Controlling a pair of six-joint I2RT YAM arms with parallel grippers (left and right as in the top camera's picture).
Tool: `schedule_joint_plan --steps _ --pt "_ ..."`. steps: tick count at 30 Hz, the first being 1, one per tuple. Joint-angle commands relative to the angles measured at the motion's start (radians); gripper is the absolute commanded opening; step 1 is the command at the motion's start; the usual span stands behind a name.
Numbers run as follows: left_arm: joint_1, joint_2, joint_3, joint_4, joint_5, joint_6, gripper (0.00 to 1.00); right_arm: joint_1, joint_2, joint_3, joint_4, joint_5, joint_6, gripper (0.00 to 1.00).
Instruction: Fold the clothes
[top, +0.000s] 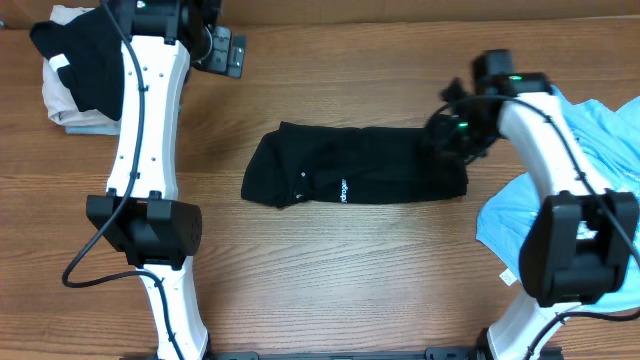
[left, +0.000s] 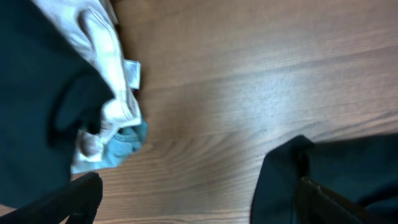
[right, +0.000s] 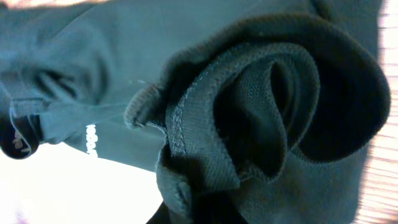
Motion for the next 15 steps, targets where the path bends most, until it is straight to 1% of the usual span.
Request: schedule_joint_plan --steps 1,2,3,4,5,8,11,13,14,15 --pt "0.006 -0.014 -0.073 0.026 0.014 -0.032 1.0 0.097 -0.016 0.02 0.023 0.073 0.054 0.15" --pt "0.006 -0.014 -0.092 0.038 0.014 -0.032 1.0 0.123 -0.01 0.02 0.029 0.072 0.054 0.24" --pt "0.006 -0.014 -0.103 0.045 0.014 -0.032 1.0 0.145 -0.004 0.02 0.032 0.071 0.055 0.36" --pt "0.006 -0.014 -0.116 0.052 0.016 -0.032 1.0 0.168 0.001 0.02 0.037 0.064 0.061 0.5" --pt "0.006 -0.014 -0.125 0.057 0.02 -0.032 1.0 0.191 0.002 0.02 0.039 0.049 0.061 0.58" --pt "0.006 -0.014 -0.129 0.059 0.035 -0.032 1.0 0.234 -0.003 0.021 0.038 0.013 0.061 0.6" --pt "0.006 -0.014 -0.129 0.054 0.055 -0.032 1.0 0.24 -0.02 0.021 0.035 -0.041 0.061 0.6" --pt "0.006 -0.014 -0.132 0.022 0.137 -0.026 1.0 0.224 -0.041 0.021 0.029 -0.044 0.061 0.61" --pt "0.006 -0.014 -0.151 -0.019 0.229 0.018 1.0 0.199 -0.06 0.021 0.024 -0.043 0.061 0.61" --pt "0.006 -0.014 -0.169 -0.04 0.267 0.041 1.0 0.181 -0.069 0.021 0.019 -0.043 0.061 0.62"
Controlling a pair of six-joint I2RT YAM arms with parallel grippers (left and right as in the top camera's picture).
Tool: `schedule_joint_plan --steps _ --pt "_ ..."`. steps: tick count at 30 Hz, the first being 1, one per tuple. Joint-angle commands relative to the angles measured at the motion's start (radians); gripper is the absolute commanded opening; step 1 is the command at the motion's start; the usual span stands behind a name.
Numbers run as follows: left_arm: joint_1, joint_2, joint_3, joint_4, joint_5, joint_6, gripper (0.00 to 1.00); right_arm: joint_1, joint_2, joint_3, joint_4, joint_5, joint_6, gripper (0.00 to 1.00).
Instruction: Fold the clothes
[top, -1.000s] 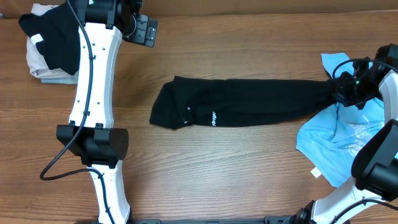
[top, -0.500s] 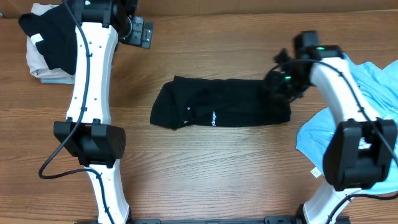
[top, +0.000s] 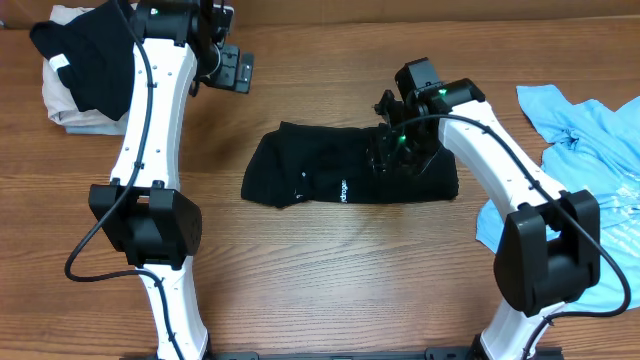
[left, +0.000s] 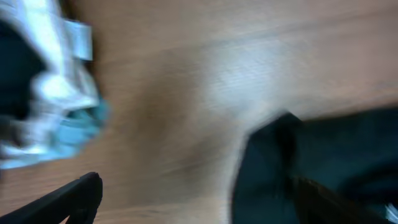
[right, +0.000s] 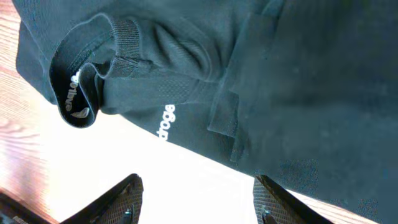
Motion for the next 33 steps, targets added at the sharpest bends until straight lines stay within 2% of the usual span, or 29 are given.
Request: schedule_joint_plan --steps 1,6,10,16,19,23,25,27,28,29,31,33 --pt "0.006 -0.015 -0.069 -0.068 0.211 0.077 1.0 -0.072 -0.074 0.021 -0.01 -0.021 0.007 0.63" --pt "0.006 -0.015 -0.256 -0.083 0.291 0.177 1.0 -0.195 -0.082 0.021 -0.053 -0.01 0.003 0.75" --pt "0.006 -0.015 -0.401 -0.06 0.355 0.257 1.0 -0.272 -0.082 0.021 -0.084 -0.011 0.003 0.75" --pt "0.006 -0.015 -0.556 0.013 0.361 0.381 1.0 -0.293 -0.082 0.021 -0.077 -0.002 -0.005 0.76" --pt "0.008 -0.015 -0.62 0.078 0.333 0.384 1.0 -0.291 -0.082 0.021 -0.074 0.001 -0.005 0.77" --pt "0.008 -0.015 -0.7 0.196 0.258 0.291 1.0 -0.291 -0.082 0.021 -0.071 0.004 -0.005 0.77" --pt "0.008 -0.015 -0.729 0.227 0.261 0.291 0.96 -0.291 -0.082 0.021 -0.069 0.004 -0.005 0.77" --pt "0.006 -0.015 -0.768 0.267 0.263 0.271 0.88 -0.291 -0.082 0.021 -0.069 0.004 -0.004 0.76" --pt "0.005 -0.015 -0.779 0.277 0.271 0.267 0.81 -0.291 -0.082 0.021 -0.067 0.004 -0.004 0.76" --pt "0.004 -0.015 -0.79 0.289 0.285 0.265 0.7 -0.291 -0.082 0.021 -0.065 0.004 -0.004 0.77" --pt "0.004 -0.015 -0.804 0.296 0.351 0.265 0.32 -0.291 -0.082 0.021 -0.061 0.004 -0.004 0.76" --pt "0.004 -0.015 -0.806 0.29 0.39 0.256 0.04 -0.291 -0.082 0.021 -0.058 0.003 -0.001 0.71"
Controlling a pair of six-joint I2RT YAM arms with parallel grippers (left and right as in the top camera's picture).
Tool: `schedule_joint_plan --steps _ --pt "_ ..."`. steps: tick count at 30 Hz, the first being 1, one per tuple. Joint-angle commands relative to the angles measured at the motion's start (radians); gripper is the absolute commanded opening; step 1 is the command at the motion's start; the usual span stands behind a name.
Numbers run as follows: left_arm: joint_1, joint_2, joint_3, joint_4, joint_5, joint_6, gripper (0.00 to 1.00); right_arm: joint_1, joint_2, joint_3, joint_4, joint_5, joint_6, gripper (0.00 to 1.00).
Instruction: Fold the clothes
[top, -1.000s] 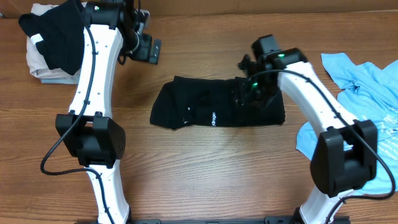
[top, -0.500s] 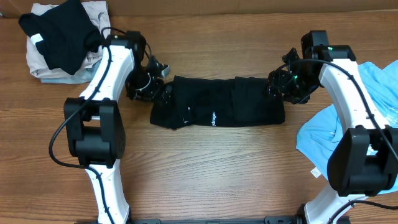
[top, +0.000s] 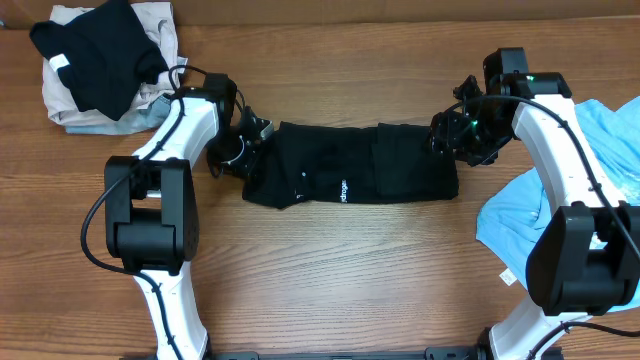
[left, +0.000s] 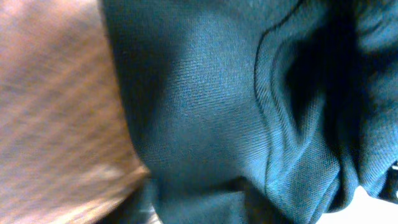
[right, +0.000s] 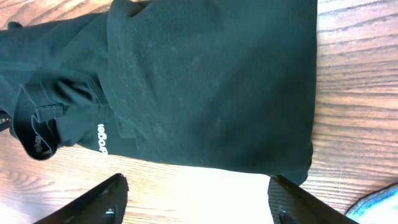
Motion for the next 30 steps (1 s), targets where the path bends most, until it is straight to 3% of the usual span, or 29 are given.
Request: schedule_joint_plan --steps 1,7,15,19,21,23,30 --pt "0.003 0.022 -0.037 -0.011 0.097 -0.044 0.04 0.005 -0.035 0.021 0.008 0.001 0.018 0.68" --pt "0.018 0.017 0.057 -0.11 0.119 -0.081 0.04 0.061 -0.033 0.02 0.031 0.002 0.024 0.62" --pt "0.046 -0.014 0.364 -0.295 0.117 -0.08 0.04 0.077 -0.033 0.016 0.068 0.0 0.077 0.52" --pt "0.046 -0.016 0.474 -0.387 -0.025 -0.081 0.04 0.096 -0.033 -0.055 0.114 -0.009 0.107 0.33" --pt "0.049 -0.016 0.508 -0.431 -0.071 -0.081 0.04 0.117 -0.033 -0.134 0.19 -0.02 0.137 0.15" --pt "0.053 -0.019 0.529 -0.455 -0.072 -0.08 0.04 0.127 -0.033 -0.19 0.254 -0.027 0.173 0.04" --pt "0.047 -0.04 0.621 -0.497 -0.063 -0.081 0.04 0.142 -0.032 -0.412 0.499 -0.043 0.256 0.04"
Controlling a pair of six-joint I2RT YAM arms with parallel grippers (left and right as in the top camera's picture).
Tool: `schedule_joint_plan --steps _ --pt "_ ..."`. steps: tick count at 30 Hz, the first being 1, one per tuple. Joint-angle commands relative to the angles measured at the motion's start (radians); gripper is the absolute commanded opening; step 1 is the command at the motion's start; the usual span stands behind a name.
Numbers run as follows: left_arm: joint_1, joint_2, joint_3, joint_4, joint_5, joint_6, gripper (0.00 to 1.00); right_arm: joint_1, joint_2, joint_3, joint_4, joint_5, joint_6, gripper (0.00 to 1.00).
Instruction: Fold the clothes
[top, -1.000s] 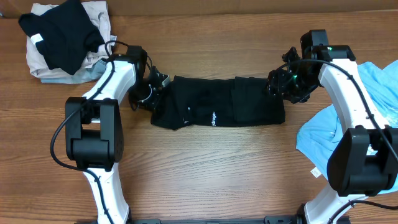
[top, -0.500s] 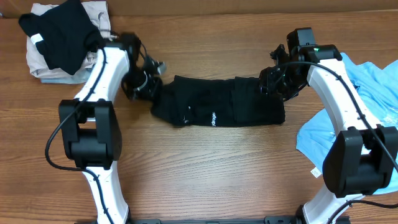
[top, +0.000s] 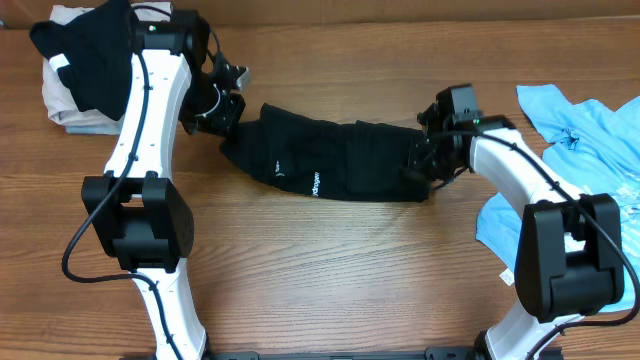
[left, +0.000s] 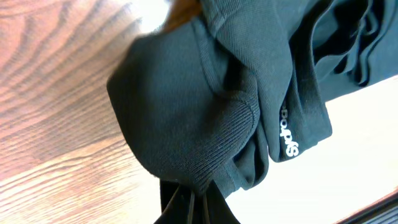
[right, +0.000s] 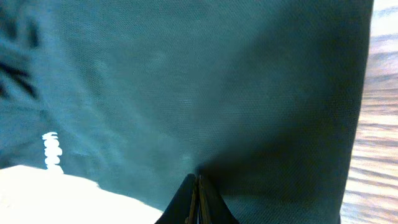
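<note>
A black garment (top: 330, 165) with small white lettering lies stretched on a slant across the middle of the wooden table (top: 330, 280). My left gripper (top: 222, 112) is shut on its left end, at the upper left. In the left wrist view the ribbed collar (left: 230, 124) bunches just above the closed left gripper (left: 191, 198). My right gripper (top: 422, 165) is shut on the garment's right end. In the right wrist view, black cloth (right: 186, 81) fills the frame above the pinched right gripper (right: 198, 186).
A pile of clothes (top: 85, 65), black over white, sits at the table's far left corner. A light blue shirt (top: 590, 150) lies along the right edge, behind and beside my right arm.
Both grippers have shut on the black garment. The left end now sits further up and left, so the garment lies slanted. My right gripper has moved in from beside the right end onto the cloth.
First my left gripper was open near the clothes pile and my right was at the garment's right end. Then the right was open over the garment's middle. Later the left reached the left end and the right stood open at the right end. Now both grip it.
</note>
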Motion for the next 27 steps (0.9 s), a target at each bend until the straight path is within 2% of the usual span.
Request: schedule_joint_plan --steps 1,5,8,17,21,27 --pt "-0.006 -0.051 0.082 -0.016 0.003 -0.007 0.04 0.0 -0.019 -0.086 0.068 -0.011 0.048 0.04" --pt "-0.05 -0.051 0.119 -0.009 0.129 -0.01 0.04 0.0 -0.014 -0.113 0.095 -0.01 0.048 0.04" --pt "-0.161 -0.051 0.118 0.051 0.204 -0.04 0.04 0.0 -0.014 -0.113 0.097 -0.011 0.049 0.04" --pt "-0.417 -0.051 0.118 0.264 0.204 -0.219 0.04 0.0 -0.014 -0.113 0.093 -0.011 0.049 0.04" --pt "-0.543 -0.051 0.118 0.428 0.204 -0.323 0.04 -0.001 -0.014 -0.113 0.093 -0.011 0.048 0.04" --pt "-0.589 -0.051 0.118 0.499 0.183 -0.377 0.04 -0.004 -0.014 -0.113 0.092 -0.011 0.048 0.04"
